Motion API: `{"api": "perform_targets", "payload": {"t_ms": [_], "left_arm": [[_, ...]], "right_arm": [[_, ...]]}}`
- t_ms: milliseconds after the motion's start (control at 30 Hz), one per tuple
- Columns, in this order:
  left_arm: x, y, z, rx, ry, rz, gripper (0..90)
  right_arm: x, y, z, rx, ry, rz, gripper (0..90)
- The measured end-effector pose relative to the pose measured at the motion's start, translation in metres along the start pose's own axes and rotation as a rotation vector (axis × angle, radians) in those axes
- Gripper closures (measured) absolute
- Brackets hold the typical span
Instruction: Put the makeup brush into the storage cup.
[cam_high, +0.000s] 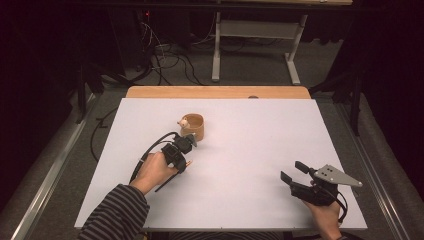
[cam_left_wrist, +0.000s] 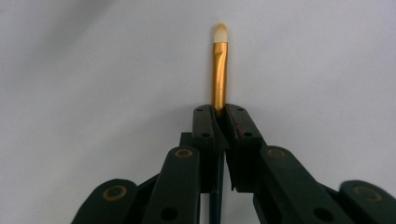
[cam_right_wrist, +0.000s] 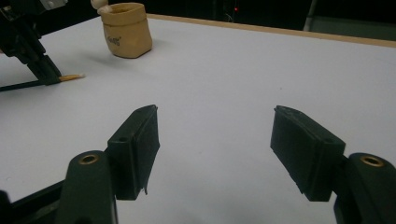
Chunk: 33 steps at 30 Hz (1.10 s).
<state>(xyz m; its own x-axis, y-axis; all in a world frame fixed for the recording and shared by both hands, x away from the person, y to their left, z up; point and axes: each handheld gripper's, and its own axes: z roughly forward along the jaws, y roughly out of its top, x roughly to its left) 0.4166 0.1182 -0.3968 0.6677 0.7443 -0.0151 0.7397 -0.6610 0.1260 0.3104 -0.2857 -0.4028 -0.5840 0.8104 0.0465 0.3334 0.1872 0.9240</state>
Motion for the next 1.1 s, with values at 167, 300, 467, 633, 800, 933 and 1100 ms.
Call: {"api": "perform_targets", "payload": {"t_ms": [167,300,467,633,800,933,1100], "left_arm": [[0.001,0.001,0.000,0.004,-0.005,0.005,83.3],[0.001,0.000,0.000,0.001,-0.004,0.012,83.4],[0.002,-0.001,0.000,-0.012,-0.016,0.016,83.4],[0.000,-0.002,-0.001,-0.022,-0.008,0.026,83.5],[0.001,-0.003,-0.006,-0.049,-0.017,0.027,83.4],[0.003,-0.004,-0.009,-0.082,-0.030,0.018,83.4],[0.001,-0.005,-0.017,-0.127,-0.044,0.020,83.4]], "right_arm": [[0.000,-0.001,-0.003,-0.012,-0.005,0.007,34.3],[0.000,0.000,-0.003,-0.014,-0.001,0.002,34.3],[-0.001,0.000,0.000,-0.012,-0.010,0.013,33.7],[0.000,0.000,-0.001,-0.014,-0.013,0.016,33.5],[-0.001,-0.001,0.000,-0.012,-0.013,0.008,33.5],[-0.001,-0.001,-0.002,-0.016,-0.015,0.010,33.5],[0.001,-0.001,-0.003,-0.015,-0.013,0.009,33.5]]}}
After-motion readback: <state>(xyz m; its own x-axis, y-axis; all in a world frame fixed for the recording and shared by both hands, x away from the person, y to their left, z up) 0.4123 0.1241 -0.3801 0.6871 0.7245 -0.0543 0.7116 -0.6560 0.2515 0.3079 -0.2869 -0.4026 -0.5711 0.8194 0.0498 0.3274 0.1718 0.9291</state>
